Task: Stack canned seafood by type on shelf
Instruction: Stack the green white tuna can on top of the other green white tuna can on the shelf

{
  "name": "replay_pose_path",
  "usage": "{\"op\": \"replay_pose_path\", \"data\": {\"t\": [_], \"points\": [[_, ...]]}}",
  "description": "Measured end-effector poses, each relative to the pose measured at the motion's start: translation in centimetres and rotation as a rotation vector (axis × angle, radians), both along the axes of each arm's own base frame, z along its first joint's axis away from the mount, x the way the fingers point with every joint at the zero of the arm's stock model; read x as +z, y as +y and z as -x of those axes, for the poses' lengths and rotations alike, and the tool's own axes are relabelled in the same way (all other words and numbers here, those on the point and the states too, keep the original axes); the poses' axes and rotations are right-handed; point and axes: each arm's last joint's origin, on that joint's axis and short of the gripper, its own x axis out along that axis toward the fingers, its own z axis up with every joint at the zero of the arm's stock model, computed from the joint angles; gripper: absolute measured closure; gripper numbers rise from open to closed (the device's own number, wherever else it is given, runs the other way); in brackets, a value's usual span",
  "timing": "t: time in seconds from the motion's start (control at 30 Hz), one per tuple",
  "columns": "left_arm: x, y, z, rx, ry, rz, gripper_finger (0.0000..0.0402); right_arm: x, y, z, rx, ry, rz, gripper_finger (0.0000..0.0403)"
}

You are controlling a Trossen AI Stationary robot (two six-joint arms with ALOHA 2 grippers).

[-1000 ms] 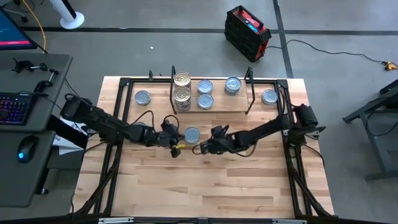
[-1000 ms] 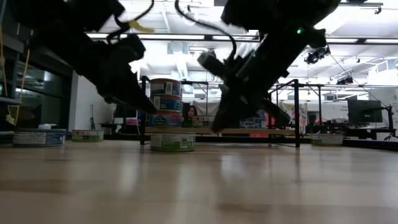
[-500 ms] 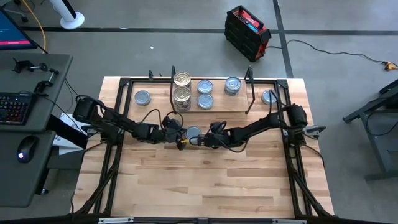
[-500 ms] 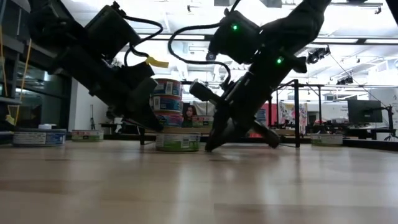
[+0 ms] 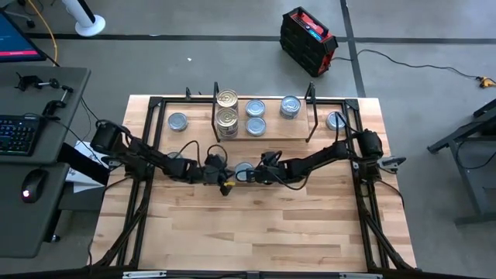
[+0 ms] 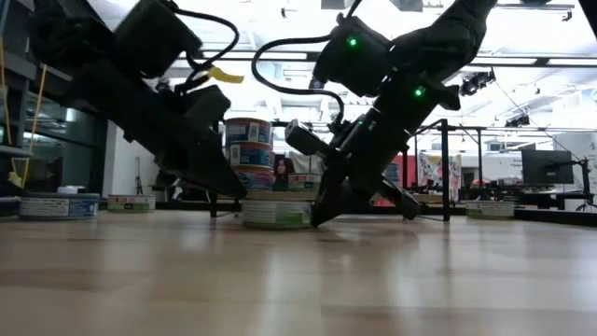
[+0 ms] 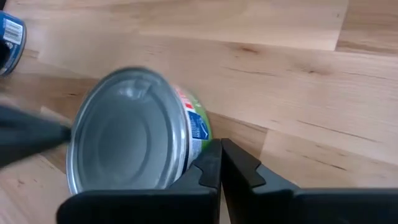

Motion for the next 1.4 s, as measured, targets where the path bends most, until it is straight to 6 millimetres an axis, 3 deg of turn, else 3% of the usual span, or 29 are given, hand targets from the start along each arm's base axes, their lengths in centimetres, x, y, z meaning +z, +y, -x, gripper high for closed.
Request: {"op": "replay_pose_path", "data": {"t": [0.17, 0.53, 0.7, 0.83, 1.03, 1.4], "points": [[0.0, -2.1, 0.3, -0.044, -0.019, 0.049, 0.0402, 0.0, 1.8, 0.1, 0.055, -0.004, -0.01, 0.0403], [0.0, -6.1, 1.6, -0.041, -0.075, 0.12, 0.0402, 0.1, 7.8, 1.3, 0.189, -0.03, -0.081, 0.0403], [1.4, -6.7, 1.9, -0.097, -0.118, 0.047, 0.0402, 0.1, 9.6, 1.9, 0.172, -0.049, -0.111, 0.0403], [1.6, -6.5, 1.8, -0.146, -0.099, 0.0, 0.0402, 0.2, 9.9, 2.1, 0.115, -0.077, -0.102, 0.0403], [0.1, -6.3, 1.4, -0.196, -0.042, -0.008, 0.0402, 0.5, 9.3, 1.6, 0.063, -0.127, -0.108, 0.0403], [-0.9, -6.7, 1.1, -0.214, -0.044, -0.016, 0.0402, 0.9, 9.6, 1.1, 0.083, -0.192, -0.158, 0.0403]]}}
